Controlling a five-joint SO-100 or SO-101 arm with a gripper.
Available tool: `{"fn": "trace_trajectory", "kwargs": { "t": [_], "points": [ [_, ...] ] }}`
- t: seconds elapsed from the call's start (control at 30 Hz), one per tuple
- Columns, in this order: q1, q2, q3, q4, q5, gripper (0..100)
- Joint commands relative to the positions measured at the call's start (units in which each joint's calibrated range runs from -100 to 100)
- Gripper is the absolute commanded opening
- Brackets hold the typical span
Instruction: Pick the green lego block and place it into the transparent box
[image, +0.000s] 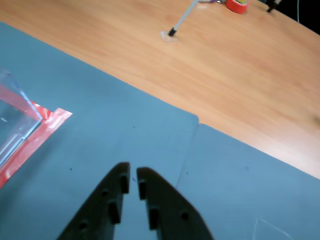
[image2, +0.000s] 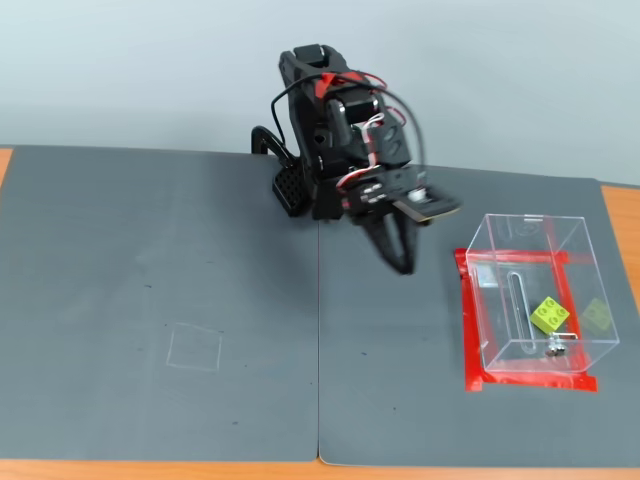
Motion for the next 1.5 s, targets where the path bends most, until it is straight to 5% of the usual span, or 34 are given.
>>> {"fn": "trace_trajectory", "kwargs": {
  "t": [0.0, 0.63, 1.2, 1.47],
  "points": [
    [4.87, -5.15, 4.14, -0.92, -0.18, 2],
    [11.21, -30.93, 31.55, -1.00, -3.20, 2],
    [17.18, -31.10, 39.87, -0.05, -5.60, 2],
    [17.48, -31.18, 39.78, 8.37, -5.60, 2]
  ]
}}
